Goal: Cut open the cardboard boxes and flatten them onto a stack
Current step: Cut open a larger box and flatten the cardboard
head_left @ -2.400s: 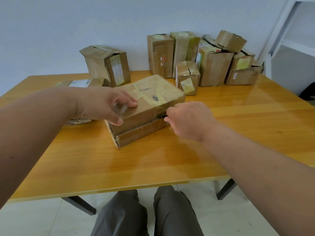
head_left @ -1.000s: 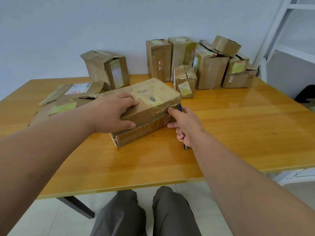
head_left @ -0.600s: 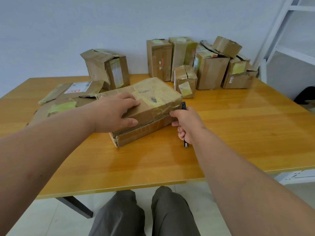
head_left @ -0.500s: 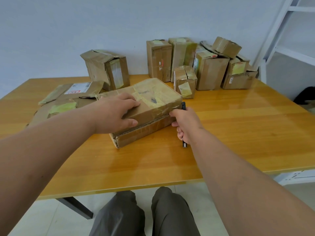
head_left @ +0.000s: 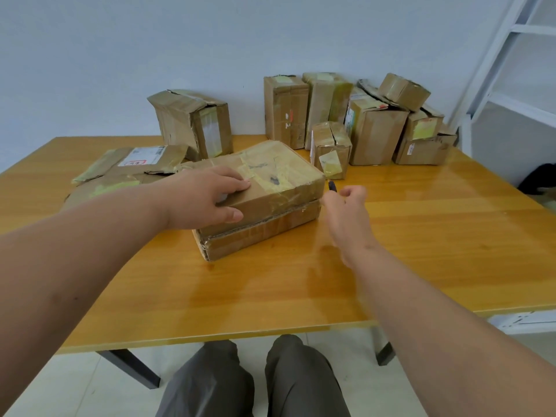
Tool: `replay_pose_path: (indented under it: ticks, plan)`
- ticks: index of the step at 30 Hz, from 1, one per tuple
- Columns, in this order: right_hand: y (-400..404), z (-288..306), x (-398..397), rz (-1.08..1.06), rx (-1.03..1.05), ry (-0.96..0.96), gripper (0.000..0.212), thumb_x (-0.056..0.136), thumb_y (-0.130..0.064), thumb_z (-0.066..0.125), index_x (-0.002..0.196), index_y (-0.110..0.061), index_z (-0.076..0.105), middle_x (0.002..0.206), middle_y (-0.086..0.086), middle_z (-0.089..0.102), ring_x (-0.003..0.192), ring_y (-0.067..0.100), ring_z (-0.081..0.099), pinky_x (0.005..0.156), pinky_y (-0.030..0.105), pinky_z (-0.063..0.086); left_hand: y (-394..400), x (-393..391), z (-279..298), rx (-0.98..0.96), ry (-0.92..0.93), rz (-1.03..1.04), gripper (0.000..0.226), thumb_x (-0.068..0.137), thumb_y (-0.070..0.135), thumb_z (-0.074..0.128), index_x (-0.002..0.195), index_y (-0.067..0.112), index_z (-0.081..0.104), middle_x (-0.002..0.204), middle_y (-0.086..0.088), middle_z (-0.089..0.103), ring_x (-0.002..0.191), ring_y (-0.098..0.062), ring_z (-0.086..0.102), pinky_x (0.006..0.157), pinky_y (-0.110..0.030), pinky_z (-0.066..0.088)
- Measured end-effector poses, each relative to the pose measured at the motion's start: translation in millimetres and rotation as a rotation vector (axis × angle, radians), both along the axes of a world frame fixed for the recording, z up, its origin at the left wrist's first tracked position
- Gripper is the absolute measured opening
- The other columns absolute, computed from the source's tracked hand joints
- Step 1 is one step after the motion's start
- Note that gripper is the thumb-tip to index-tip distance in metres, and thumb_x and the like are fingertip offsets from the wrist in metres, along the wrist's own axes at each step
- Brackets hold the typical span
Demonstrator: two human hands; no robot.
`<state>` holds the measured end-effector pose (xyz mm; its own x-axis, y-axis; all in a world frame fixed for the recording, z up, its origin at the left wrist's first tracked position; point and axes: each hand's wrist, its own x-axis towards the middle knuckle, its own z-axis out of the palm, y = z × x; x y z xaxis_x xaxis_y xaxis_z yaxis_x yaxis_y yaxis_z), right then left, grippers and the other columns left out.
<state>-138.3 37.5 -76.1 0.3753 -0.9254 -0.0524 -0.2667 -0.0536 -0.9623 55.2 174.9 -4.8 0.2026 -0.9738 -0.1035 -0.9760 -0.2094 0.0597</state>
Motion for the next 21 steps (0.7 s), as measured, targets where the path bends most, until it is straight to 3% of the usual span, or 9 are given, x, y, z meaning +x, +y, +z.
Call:
replay_pose_path:
  ticks: [3, 7, 9, 13, 18, 21]
  plan:
    - [6, 15, -11, 0.227, -0.446, 0.287, 0.008, 0.101, -0.017, 0.037, 0.108, -0.019, 0.04, 0.075, 0.0, 0.049, 0.062, 0.016, 0.046, 0.053, 0.033, 0.035, -1, 7, 0, -0.006, 0.049, 0.005, 0.063, 0.094, 0.046, 0.056, 0.151, 0.038, 0.032, 0.153, 0.019, 0.03, 0.134, -0.011, 0.037, 0.111, -0.033, 0.031]
    - [17, 22, -8, 0.522, -0.845, 0.629, 0.012, 0.104, -0.021, 0.033, 0.104, -0.02, 0.046, 0.088, -0.001, 0.053, 0.073, 0.021, 0.052, 0.062, 0.041, 0.046, 1, 12, 1, -0.001, 0.101, 0.021, 0.062, 0.093, 0.042, 0.059, 0.15, 0.038, 0.034, 0.152, 0.019, 0.031, 0.134, -0.012, 0.037, 0.112, -0.034, 0.03]
    - [20, 21, -1, 0.555, -1.025, 0.696, 0.013, 0.103, -0.019, 0.035, 0.106, -0.019, 0.047, 0.09, 0.0, 0.052, 0.072, 0.022, 0.051, 0.058, 0.037, 0.041, 1, 13, 0, -0.004, 0.106, 0.023, 0.062, 0.093, 0.041, 0.06, 0.15, 0.037, 0.034, 0.152, 0.019, 0.032, 0.133, -0.012, 0.037, 0.11, -0.032, 0.03]
    - [19, 18, 10, 0.519, -1.211, 0.765, 0.013, 0.097, -0.013, 0.049, 0.104, -0.024, 0.05, 0.079, -0.004, 0.047, 0.062, 0.019, 0.045, 0.051, 0.031, 0.022, 2, 13, -1, -0.005, 0.095, 0.027, 0.062, 0.094, 0.042, 0.059, 0.15, 0.038, 0.033, 0.152, 0.019, 0.03, 0.131, -0.01, 0.037, 0.108, -0.031, 0.03]
    - [14, 21, 12, 0.522, -1.31, 0.781, 0.017, 0.096, -0.012, 0.049, 0.092, -0.029, 0.046, 0.07, -0.008, 0.039, 0.059, 0.018, 0.041, 0.063, 0.033, 0.021, 2, 14, -3, -0.009, 0.12, 0.029, 0.062, 0.094, 0.043, 0.058, 0.15, 0.039, 0.033, 0.152, 0.02, 0.03, 0.13, -0.01, 0.037, 0.107, -0.031, 0.03]
    - [9, 24, 11, 0.493, -1.36, 0.779, 0.015, 0.096, -0.012, 0.05, 0.097, -0.027, 0.055, 0.073, -0.005, 0.046, 0.065, 0.022, 0.047, 0.069, 0.034, 0.021, 2, 14, -3, -0.009, 0.127, 0.029, 0.061, 0.094, 0.043, 0.058, 0.15, 0.039, 0.033, 0.151, 0.021, 0.03, 0.129, -0.009, 0.037, 0.106, -0.029, 0.029]
